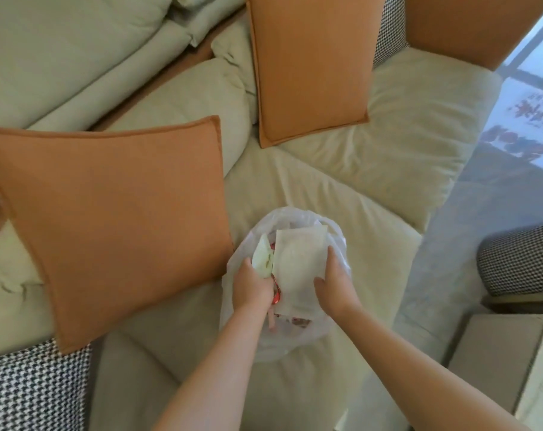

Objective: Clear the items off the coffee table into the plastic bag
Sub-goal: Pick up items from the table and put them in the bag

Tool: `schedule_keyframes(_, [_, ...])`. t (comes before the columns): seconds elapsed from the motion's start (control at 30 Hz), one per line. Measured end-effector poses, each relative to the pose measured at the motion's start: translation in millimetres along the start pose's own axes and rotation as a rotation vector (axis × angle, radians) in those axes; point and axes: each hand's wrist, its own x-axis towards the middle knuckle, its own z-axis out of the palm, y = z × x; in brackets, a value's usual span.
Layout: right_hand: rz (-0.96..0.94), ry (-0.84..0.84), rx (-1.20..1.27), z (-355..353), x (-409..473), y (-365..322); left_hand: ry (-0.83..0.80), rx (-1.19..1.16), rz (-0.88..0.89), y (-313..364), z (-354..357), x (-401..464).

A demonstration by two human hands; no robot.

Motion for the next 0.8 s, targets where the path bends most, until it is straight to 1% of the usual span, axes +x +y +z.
schedule_keyframes(0.07, [0.001, 0.038, 0.035, -1.9, -3.7, 5.3, 0.060, 0.047, 0.025, -5.1, -1.0, 3.2])
schedule_keyframes(0.13, [0.011, 0.040, 0.028, -4.1, -8.8, 8.2, 0.067, 0.119, 0.059, -9.7, -0.7, 5.6])
schedule_keyframes(0.2, [0.006, 0.038, -0.008, -4.9, -13.6, 12.2, 0.060, 0.162, 0.110, -4.7, -5.5, -2.8])
schedule_keyframes(0.3, [-0.005, 0.046, -0.013, -5.4, -22.9, 18.4, 0.006, 0.199, 0.165, 2.8, -7.1, -17.7])
schedule_keyframes(0.43, [0.016, 0.072, 0.003, -7.5, -40.4, 32.2, -0.041, 0.323, 0.261, 2.0, 2.1, -35.1])
schedule_keyframes(0.5, [0.044, 0.098, -0.007, -9.0, -51.3, 43.5, -0.029, 0.407, 0.307, 0.3, 6.4, -43.7])
schedule_keyframes(0.6, [0.082, 0.134, -0.011, -11.8, -69.5, 64.1, 0.043, 0.599, 0.460, -0.9, 12.2, -54.7])
schedule_keyframes(0.63, [0.100, 0.146, -0.007, -13.5, -76.1, 71.2, 0.042, 0.643, 0.509, -0.4, 14.2, -57.8])
schedule_keyframes(0.7, [0.141, 0.177, -0.002, -16.7, -89.3, 86.2, -0.007, 0.686, 0.569, 2.1, 20.8, -65.5])
schedule_keyframes(0.8, [0.205, 0.231, 0.014, -23.7, -111.9, 107.9, -0.146, 0.753, 0.640, 11.0, 39.2, -86.6])
